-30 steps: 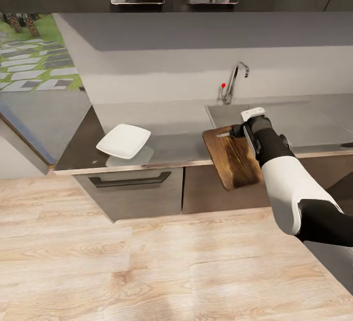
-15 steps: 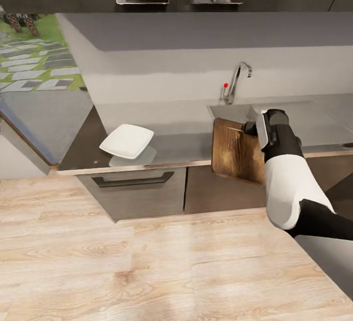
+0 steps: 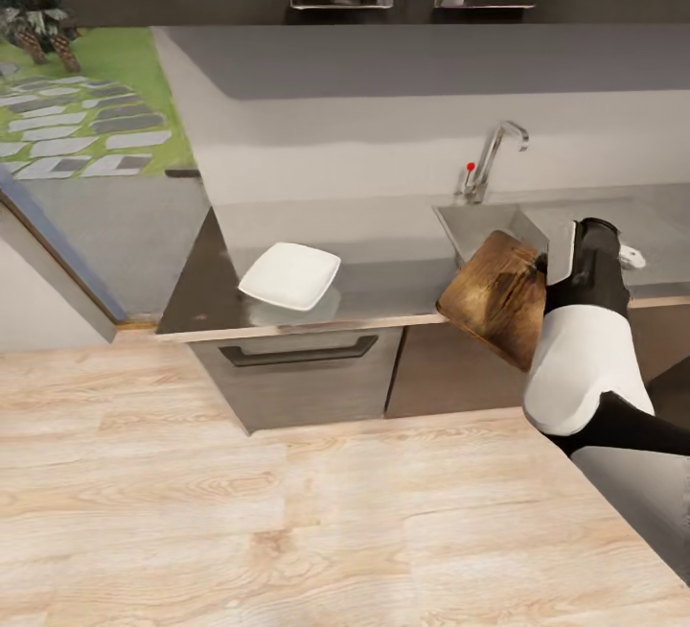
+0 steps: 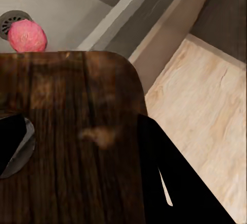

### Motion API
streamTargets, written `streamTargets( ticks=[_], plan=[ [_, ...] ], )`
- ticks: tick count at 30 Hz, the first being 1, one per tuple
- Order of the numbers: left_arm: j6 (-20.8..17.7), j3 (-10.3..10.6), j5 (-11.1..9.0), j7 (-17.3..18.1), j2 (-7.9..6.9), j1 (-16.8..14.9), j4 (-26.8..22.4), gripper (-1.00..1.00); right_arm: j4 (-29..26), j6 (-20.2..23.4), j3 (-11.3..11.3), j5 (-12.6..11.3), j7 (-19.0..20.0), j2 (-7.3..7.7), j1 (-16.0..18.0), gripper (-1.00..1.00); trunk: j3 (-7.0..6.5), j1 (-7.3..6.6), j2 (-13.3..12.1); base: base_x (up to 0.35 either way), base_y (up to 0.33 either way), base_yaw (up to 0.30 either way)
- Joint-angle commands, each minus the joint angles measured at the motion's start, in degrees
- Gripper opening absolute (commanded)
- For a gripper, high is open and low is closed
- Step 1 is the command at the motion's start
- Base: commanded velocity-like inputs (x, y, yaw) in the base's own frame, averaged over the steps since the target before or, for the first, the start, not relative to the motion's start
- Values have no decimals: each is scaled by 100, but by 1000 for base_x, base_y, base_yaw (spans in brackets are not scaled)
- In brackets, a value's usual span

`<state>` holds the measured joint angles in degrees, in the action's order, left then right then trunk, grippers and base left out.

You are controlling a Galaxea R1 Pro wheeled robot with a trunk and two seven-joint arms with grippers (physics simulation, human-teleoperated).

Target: In the kitchen, take the Vidalia onion out of the sink, dice it on the chopping board with the paring knife, put the diced onion into the bowl on the countertop, then place both the paring knife and the chopping board into the sink.

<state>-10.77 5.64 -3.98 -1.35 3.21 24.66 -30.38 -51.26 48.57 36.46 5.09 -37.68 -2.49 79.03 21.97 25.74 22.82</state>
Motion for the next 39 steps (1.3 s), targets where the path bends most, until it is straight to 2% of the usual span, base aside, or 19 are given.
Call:
streamTargets(
  ticks=[1, 4, 9, 12, 13, 15, 20, 25, 39],
  plan=[
    [-39, 24, -42, -14, -5, 4, -21, 100, -216, -67, 10, 4, -391, -137, 8, -100, 10, 4, 10, 0, 312, 0],
    [-39, 24, -38, -14, -4, 4, -21, 100, -348, -157, 12, 1, -809, -242, 8, -100, 10, 4, 10, 0, 312, 0],
    [-39, 24, -34, -14, -5, 4, -21, 100, -379, -179, 15, 6, -989, -265, 8, -100, 10, 4, 10, 0, 282, 0],
    [-37, 24, -33, -14, -5, 4, -21, 100, -384, -197, 15, -9, -1399, -266, 8, -100, 10, 4, 10, 0, 92, 0],
    [20, 24, -35, -14, -3, 4, -21, 100, -386, -202, 17, -16, -1513, -272, 8, -100, 10, 4, 10, 0, 24, 0],
    [381, 24, -40, -14, -3, 5, 24, 100, -456, -201, 32, -17, -1608, -277, 8, -100, 10, 4, 10, 0, 9, 0],
    [680, 24, -41, -14, 3, 4, 160, 100, -753, -196, 66, -11, -1642, -267, 8, -100, 10, 4, 10, 124, 89, 0],
    [722, 24, -42, -14, 4, 4, 180, 100, -939, -183, 72, -8, -1646, -274, 8, -100, 10, 4, 10, 249, 188, 0],
    [726, 24, -42, -14, 4, 4, 185, 100, -956, -191, 85, -9, -1643, -251, 8, -100, 10, 4, 10, 181, 185, 0]
  ],
)
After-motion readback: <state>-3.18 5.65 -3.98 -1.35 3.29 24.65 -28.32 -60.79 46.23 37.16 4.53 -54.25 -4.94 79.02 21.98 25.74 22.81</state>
